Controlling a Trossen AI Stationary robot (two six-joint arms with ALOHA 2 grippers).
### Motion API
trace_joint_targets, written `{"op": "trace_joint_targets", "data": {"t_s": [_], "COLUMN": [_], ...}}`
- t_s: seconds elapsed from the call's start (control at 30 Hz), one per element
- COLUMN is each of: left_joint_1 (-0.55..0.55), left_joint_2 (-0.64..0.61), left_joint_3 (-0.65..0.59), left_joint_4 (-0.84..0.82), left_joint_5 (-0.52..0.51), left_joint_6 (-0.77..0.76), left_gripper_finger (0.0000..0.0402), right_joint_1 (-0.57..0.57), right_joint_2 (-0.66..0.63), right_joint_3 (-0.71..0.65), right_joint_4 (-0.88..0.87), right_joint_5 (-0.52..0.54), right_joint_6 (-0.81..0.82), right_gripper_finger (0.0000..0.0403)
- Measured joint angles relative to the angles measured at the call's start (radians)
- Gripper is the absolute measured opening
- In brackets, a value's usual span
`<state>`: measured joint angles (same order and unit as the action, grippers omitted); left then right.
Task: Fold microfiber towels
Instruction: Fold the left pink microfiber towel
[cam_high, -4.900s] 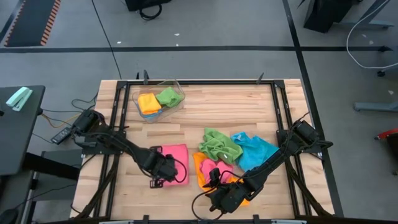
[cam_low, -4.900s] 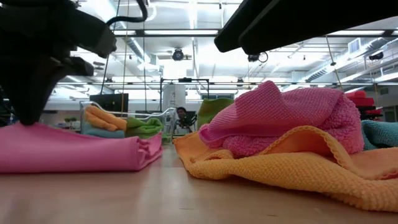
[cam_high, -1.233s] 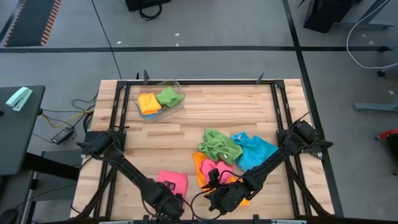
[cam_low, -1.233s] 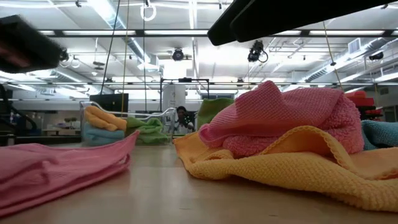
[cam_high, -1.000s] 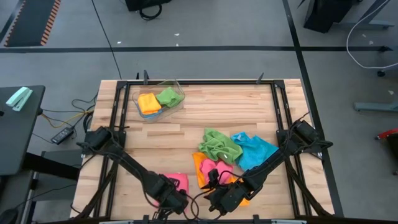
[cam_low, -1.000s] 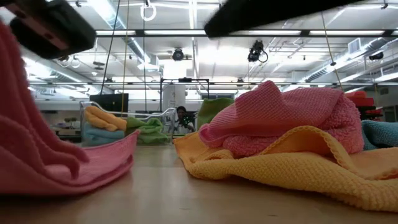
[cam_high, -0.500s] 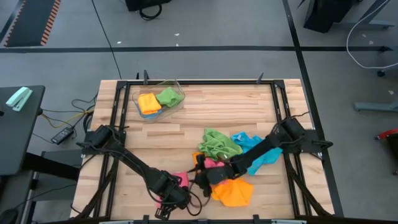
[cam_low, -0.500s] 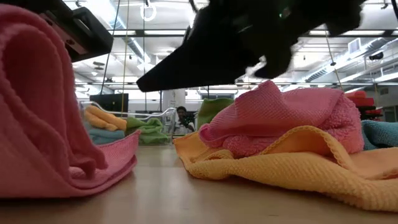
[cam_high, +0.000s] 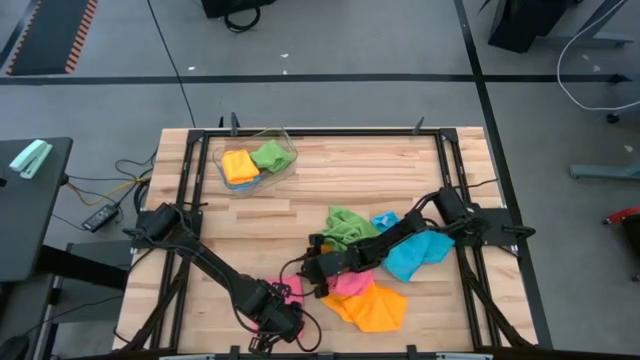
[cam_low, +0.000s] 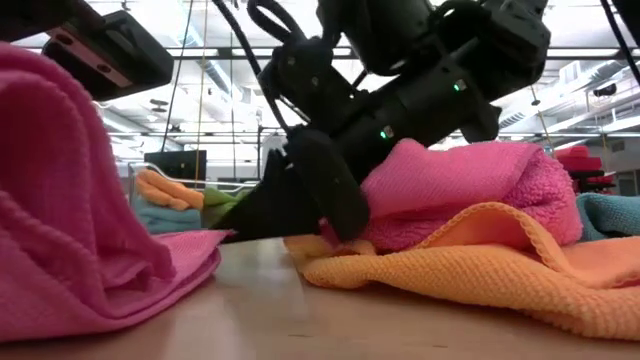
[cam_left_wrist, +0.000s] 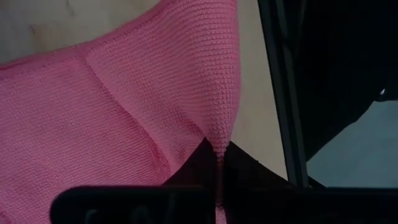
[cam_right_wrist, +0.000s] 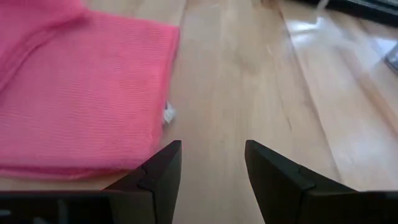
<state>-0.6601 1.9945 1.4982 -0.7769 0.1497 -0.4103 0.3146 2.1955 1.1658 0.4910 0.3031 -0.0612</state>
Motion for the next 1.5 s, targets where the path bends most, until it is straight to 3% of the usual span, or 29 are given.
{"op": "trace_joint_targets", "data": {"t_s": [0.3, 0.53, 0.83, 1.13, 1.27, 1.5], "left_joint_1": [0.002, 0.007, 0.025, 0.023, 0.023, 0.023], "left_joint_2": [0.0, 0.001, 0.001, -0.005, 0.001, 0.003], "left_joint_3": [0.0, 0.0, 0.0, 0.0, 0.0, 0.0], "left_joint_4": [-0.013, -0.035, -0.099, -0.128, -0.185, -0.198], "left_joint_5": [-0.035, -0.05, -0.14, -0.174, -0.182, -0.292], "left_joint_6": [-0.003, 0.003, -0.005, -0.065, -0.122, -0.117], "left_gripper_finger": [0.0035, 0.0012, 0.0034, 0.0011, 0.003, 0.0068], "right_joint_1": [-0.007, -0.011, -0.011, -0.01, -0.004, 0.001], "right_joint_2": [-0.002, 0.004, 0.005, 0.007, 0.007, 0.009], "right_joint_3": [0.0, 0.001, 0.001, 0.001, 0.001, 0.0], "right_joint_4": [-0.067, -0.065, -0.069, -0.069, -0.068, -0.059], "right_joint_5": [0.002, -0.012, -0.021, -0.026, -0.028, -0.036], "right_joint_6": [0.035, 0.036, 0.043, 0.043, 0.047, 0.054], "right_gripper_finger": [0.0186, 0.0186, 0.0186, 0.0186, 0.0186, 0.0186]}}
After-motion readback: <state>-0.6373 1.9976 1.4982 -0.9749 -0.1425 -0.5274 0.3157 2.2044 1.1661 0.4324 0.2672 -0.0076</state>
